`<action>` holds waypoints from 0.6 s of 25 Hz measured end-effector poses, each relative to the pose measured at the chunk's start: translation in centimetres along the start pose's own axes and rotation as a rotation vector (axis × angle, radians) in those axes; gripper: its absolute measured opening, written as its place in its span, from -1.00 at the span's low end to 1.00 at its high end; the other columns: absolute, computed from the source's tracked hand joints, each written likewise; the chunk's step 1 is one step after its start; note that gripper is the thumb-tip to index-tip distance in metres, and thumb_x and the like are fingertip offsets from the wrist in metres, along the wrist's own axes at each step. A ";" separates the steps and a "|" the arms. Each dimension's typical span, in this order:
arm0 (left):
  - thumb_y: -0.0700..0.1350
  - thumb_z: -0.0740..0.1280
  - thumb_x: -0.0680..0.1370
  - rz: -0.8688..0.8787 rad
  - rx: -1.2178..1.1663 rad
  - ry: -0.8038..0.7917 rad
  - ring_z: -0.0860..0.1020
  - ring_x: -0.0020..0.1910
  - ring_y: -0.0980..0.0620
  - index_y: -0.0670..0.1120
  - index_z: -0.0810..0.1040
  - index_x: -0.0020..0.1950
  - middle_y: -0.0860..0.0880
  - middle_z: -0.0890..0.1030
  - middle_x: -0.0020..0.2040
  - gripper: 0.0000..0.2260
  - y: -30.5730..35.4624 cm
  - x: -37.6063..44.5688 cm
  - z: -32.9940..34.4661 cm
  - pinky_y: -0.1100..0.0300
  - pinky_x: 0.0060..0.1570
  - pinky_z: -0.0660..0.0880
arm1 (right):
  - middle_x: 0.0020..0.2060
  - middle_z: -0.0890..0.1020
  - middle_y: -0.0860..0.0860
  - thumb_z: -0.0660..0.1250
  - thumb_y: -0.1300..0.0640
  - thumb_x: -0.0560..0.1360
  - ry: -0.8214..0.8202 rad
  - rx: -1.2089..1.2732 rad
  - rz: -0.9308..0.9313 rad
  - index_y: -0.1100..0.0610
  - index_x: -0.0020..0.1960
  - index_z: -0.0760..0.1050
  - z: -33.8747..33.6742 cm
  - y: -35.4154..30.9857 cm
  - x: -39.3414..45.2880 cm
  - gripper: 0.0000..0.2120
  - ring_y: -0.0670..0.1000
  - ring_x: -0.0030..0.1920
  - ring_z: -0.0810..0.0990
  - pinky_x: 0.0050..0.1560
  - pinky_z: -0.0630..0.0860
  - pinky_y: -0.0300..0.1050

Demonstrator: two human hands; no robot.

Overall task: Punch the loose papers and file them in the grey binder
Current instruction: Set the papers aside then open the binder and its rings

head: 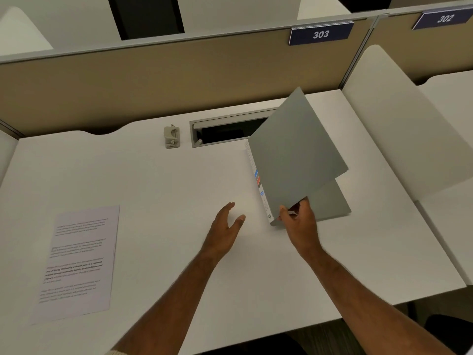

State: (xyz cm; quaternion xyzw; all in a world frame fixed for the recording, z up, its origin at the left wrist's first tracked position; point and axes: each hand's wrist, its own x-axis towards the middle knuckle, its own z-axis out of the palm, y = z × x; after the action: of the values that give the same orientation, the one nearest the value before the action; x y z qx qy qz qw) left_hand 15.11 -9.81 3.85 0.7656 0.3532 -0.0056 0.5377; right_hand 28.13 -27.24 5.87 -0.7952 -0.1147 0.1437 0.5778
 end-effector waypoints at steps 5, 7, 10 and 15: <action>0.18 0.25 0.66 0.001 -0.082 0.018 0.28 0.56 0.10 0.15 0.29 0.59 0.14 0.33 0.58 -0.50 0.5 -0.7 -1.3 0.09 0.50 0.31 | -0.07 0.64 -0.03 0.42 0.18 0.53 -0.084 -0.195 -0.048 0.05 0.18 0.46 2.3 0.1 -2.0 -0.74 -0.05 -0.16 0.67 -0.17 0.59 -0.18; 0.20 0.24 0.66 0.000 -0.093 0.024 0.27 0.57 0.10 0.18 0.28 0.59 0.13 0.32 0.59 -0.51 0.5 -1.0 -2.0 0.07 0.51 0.31 | -0.04 0.62 -0.04 0.42 0.17 0.53 -0.146 -0.254 -0.080 0.12 0.25 0.47 3.3 -0.2 -2.9 -0.68 -0.14 -0.14 0.65 -0.17 0.51 -0.38; 0.19 0.23 0.67 0.002 -0.115 0.049 0.27 0.57 0.09 0.18 0.28 0.58 0.12 0.32 0.59 -0.52 0.5 -1.7 -3.3 0.08 0.49 0.32 | 0.00 0.61 -0.02 0.42 0.10 0.51 -0.251 -0.335 -0.161 0.08 0.36 0.40 5.0 -0.2 -4.3 -0.55 -0.11 -0.12 0.64 -0.14 0.56 -0.40; 0.16 0.23 0.67 0.007 -0.190 0.090 0.33 0.54 0.07 0.17 0.31 0.55 0.09 0.36 0.57 -0.56 1.1 -2.9 -6.1 0.13 0.38 0.37 | -0.27 0.48 -0.12 0.45 0.10 0.47 -0.340 -0.473 -0.252 0.12 0.15 0.41 7.5 -0.4 -6.1 -0.67 -0.06 -0.34 0.52 -0.29 0.49 -0.40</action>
State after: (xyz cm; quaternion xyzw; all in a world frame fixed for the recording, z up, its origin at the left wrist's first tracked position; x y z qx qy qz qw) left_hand 11.29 -6.50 8.49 0.7119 0.3732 0.0639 0.5914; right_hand 19.71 -22.55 4.66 -0.8515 -0.3376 0.1710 0.3628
